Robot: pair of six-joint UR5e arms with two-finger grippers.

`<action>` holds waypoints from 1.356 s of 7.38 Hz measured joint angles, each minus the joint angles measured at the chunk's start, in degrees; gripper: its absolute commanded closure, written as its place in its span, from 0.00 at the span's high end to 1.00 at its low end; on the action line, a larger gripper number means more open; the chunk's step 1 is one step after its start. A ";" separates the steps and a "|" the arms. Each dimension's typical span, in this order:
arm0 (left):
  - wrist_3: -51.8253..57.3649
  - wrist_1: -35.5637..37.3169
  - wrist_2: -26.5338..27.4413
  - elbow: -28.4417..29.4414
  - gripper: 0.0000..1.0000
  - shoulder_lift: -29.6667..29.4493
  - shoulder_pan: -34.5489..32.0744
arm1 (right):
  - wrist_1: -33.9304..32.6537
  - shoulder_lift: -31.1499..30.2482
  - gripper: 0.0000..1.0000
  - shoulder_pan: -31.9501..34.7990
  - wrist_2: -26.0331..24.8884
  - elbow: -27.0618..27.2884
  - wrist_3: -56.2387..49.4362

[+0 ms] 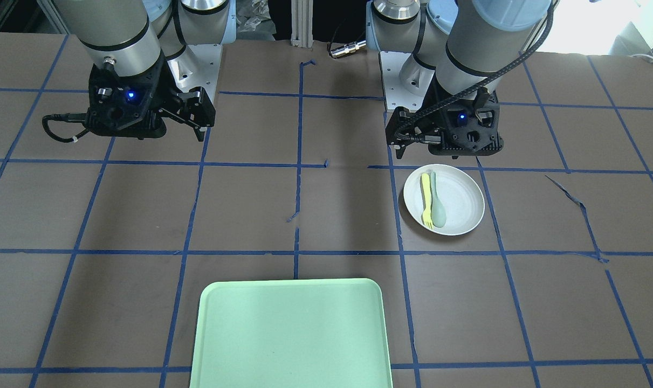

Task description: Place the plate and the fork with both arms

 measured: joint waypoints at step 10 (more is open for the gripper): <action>0.65 0.56 -1.28 -1.56 1.00 0.18 3.24 | -1.23 0.88 1.00 -0.02 -0.08 0.32 0.06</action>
